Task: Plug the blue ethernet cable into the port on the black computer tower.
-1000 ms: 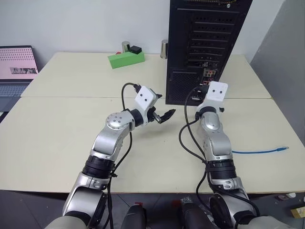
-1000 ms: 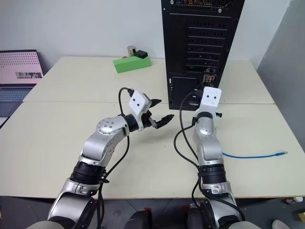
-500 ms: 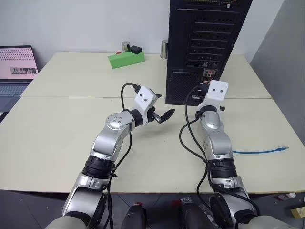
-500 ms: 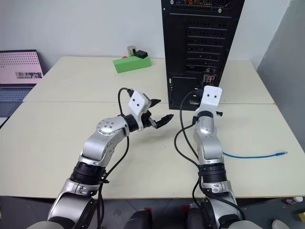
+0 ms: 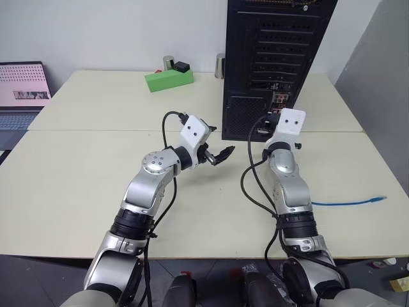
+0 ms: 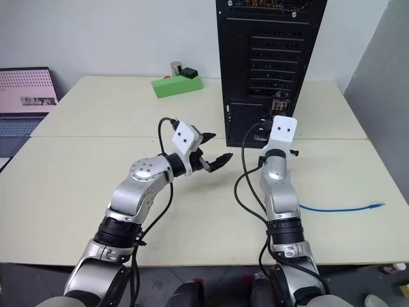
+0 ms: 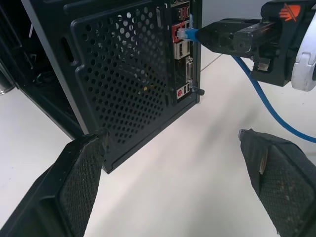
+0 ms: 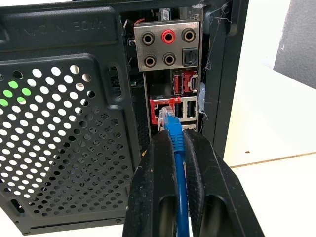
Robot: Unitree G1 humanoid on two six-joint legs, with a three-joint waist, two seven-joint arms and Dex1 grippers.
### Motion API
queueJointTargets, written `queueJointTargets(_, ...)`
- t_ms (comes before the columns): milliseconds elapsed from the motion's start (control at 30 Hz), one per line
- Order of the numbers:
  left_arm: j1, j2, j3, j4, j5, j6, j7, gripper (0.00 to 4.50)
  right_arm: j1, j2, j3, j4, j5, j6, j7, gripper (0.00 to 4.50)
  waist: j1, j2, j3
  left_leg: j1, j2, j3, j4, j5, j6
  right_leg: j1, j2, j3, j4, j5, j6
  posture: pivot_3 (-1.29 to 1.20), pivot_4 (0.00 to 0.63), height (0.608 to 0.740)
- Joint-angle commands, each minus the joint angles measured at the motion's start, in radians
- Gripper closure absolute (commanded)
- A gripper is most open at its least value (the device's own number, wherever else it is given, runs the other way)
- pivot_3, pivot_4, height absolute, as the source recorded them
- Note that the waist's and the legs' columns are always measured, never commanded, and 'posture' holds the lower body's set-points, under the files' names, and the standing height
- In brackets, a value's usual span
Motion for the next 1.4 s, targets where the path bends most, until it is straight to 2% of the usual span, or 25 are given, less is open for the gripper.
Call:
queueJointTargets(33,-0.004,0.001,0.017,-0.044,0.002,-0.023,0.0,0.02,-0.037,-0.014,0.013,0.0,-0.02,-0.022,0.01,4.5,-0.002,0.0,0.0,0.0,0.0,0.0,0.0,0.0,0.0,0.0,0.0,0.0,0.0,0.0,0.0,0.0,0.15,0.74)
queueJointTargets(433,-0.007,0.001,0.015,-0.035,0.005,-0.032,-0.003,0.02,-0.043,-0.034,0.05,-0.022,-0.059,-0.03,0.031,4.5,-0.013,0.0,0.0,0.0,0.0,0.0,0.0,0.0,0.0,0.0,0.0,0.0,0.0,0.0,0.0,0.0,0.15,0.74)
queueJointTargets(567,-0.01,0.001,0.015,-0.027,0.006,-0.037,-0.005,0.02,-0.046,-0.034,0.049,-0.015,-0.06,-0.029,0.031,4.5,-0.013,0.0,0.0,-0.005,0.0,0.0,0.0,0.0,0.0,-0.005,0.0,0.0,0.0,0.0,0.0,0.0,0.15,0.74)
queueJointTargets(1000,-0.007,-0.003,0.014,-0.031,0.01,-0.041,-0.001,0.02,-0.107,0.017,-0.004,-0.044,0.014,0.073,0.035,4.5,-0.016,0.0,0.0,-0.006,0.0,0.0,0.0,0.0,0.0,-0.006,0.0,0.0,0.001,0.0,0.0,0.0,0.15,0.74)
queueJointTargets(1400,-0.01,-0.009,0.012,-0.035,0.009,-0.037,0.002,0.02,-0.145,0.031,-0.012,-0.023,0.012,0.088,0.027,4.5,-0.023,0.0,0.0,-0.006,0.0,0.0,0.0,0.0,0.0,-0.007,0.0,0.001,0.002,0.0,0.0,0.0,0.15,0.74)
